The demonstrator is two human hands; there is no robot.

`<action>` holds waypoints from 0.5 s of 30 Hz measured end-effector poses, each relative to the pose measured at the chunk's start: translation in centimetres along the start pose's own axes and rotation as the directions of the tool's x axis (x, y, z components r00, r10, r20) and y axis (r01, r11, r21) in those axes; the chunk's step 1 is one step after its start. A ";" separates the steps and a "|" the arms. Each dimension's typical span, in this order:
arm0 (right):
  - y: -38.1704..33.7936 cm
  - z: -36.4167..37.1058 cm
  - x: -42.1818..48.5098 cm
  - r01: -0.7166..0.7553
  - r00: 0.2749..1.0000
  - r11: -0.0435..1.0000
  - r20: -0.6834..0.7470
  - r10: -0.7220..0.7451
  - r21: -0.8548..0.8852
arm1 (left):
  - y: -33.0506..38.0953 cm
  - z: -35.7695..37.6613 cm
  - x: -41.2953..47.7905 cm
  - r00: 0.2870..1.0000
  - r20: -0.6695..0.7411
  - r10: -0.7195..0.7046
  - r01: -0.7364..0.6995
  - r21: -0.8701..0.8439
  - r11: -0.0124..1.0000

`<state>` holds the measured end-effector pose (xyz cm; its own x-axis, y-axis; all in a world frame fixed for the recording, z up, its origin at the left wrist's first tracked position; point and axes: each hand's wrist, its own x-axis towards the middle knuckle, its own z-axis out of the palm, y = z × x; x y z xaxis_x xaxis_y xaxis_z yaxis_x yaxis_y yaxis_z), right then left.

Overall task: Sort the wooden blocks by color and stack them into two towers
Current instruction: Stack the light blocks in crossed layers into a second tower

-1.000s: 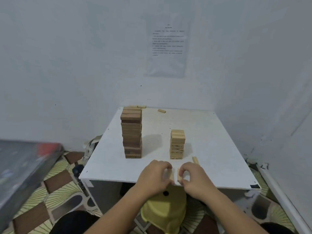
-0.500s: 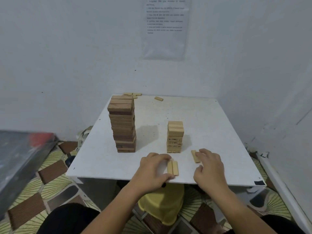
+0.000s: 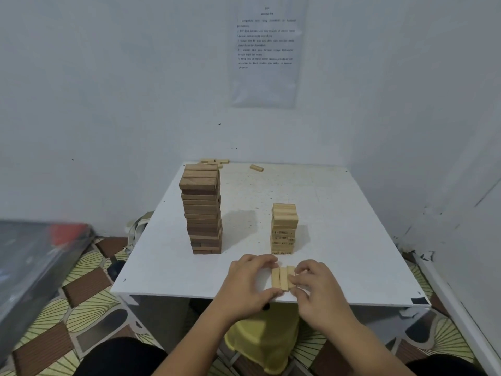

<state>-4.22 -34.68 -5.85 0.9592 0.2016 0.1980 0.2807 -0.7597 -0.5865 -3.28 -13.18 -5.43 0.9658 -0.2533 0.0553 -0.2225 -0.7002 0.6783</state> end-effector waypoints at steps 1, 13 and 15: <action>0.0 -0.2 0.1 -0.015 1.000 1.000 0.022 0.015 0.002 | -0.1 0.0 0.0 1.000 -0.001 0.001 -0.001 0.000 1.000; -0.3 -1.5 0.5 -0.100 0.985 0.990 0.153 0.085 0.094 | -0.5 0.0 0.3 1.000 -0.003 0.018 -0.018 0.012 1.000; -0.4 -2.1 0.9 -0.124 0.976 0.987 0.193 0.103 0.099 | -0.5 0.0 0.3 1.000 -0.004 0.017 -0.017 0.009 1.000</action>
<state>-3.56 -35.49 -3.84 0.9711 0.2378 -0.0184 0.1618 -0.7135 -0.6817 -2.85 -12.97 -5.74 0.9624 -0.2625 0.0700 -0.2402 -0.7017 0.6708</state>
